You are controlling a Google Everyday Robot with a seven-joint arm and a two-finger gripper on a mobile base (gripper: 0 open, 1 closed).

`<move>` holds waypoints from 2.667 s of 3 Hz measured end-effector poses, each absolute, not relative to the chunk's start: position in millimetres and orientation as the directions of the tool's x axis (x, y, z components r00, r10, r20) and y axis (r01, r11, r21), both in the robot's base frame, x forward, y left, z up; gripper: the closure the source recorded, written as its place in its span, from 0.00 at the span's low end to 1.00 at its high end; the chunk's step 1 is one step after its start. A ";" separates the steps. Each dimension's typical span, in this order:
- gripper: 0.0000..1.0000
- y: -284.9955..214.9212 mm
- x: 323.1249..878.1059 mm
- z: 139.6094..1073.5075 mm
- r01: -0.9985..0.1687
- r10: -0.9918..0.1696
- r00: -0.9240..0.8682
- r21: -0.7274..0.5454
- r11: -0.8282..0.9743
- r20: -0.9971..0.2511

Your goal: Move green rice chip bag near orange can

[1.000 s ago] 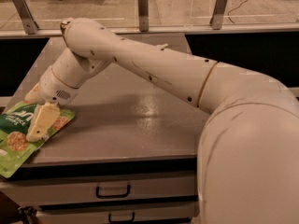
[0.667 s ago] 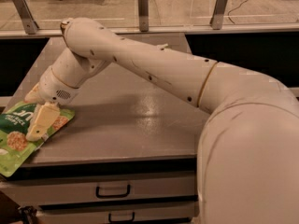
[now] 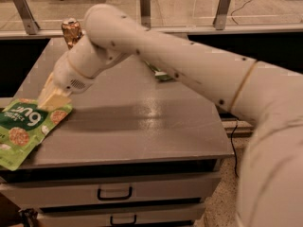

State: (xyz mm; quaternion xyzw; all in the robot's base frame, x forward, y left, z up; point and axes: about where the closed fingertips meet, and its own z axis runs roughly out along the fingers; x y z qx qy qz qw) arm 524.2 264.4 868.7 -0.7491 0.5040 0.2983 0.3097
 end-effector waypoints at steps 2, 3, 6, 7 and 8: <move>1.00 162.5 569.5 999.4 -0.887 -0.543 0.389 -0.462 -0.001 -0.744; 0.83 162.3 568.0 999.2 -0.887 -0.543 0.387 -0.463 0.003 -0.745; 0.14 276.5 563.3 938.1 -0.819 -0.391 0.568 -0.448 -0.359 -0.725; 0.00 286.2 557.6 921.6 -0.799 -0.404 0.582 -0.405 -0.445 -0.706; 0.00 297.9 533.4 895.5 -0.747 -0.407 0.617 -0.338 -0.573 -0.674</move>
Offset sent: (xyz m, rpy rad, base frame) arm 0.0696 -0.1692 0.2033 0.2367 -0.4485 -0.4179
